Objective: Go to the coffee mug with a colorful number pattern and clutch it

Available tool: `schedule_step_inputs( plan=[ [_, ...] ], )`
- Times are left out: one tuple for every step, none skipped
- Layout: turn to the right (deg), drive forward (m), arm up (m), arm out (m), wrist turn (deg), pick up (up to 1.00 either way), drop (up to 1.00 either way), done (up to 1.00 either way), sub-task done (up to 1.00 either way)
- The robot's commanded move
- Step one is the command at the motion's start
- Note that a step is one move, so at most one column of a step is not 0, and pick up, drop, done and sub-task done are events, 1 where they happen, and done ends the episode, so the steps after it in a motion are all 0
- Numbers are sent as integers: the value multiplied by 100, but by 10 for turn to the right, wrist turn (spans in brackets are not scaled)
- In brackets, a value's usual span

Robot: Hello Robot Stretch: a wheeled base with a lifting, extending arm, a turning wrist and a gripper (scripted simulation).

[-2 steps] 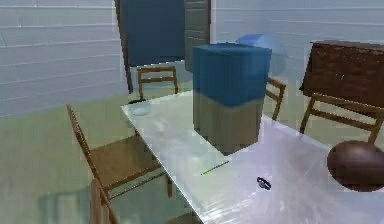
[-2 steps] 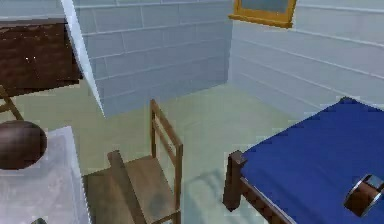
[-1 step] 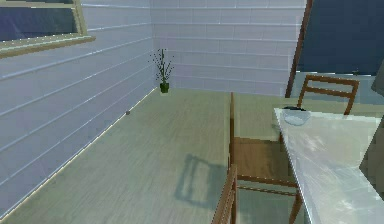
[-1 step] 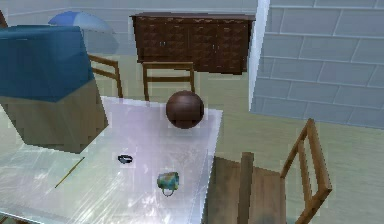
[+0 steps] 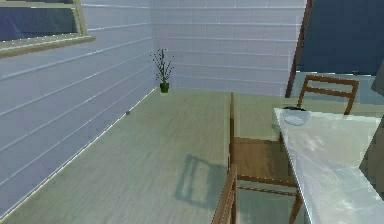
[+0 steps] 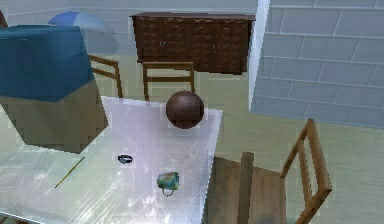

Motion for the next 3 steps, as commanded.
schedule_step_inputs(
  plan=[
    [0,0,28,0,0,0,0,0,0],
    [0,0,0,26,0,0,0,0,0],
    [0,0,0,0,450,0,0,0,0]
  ],
)
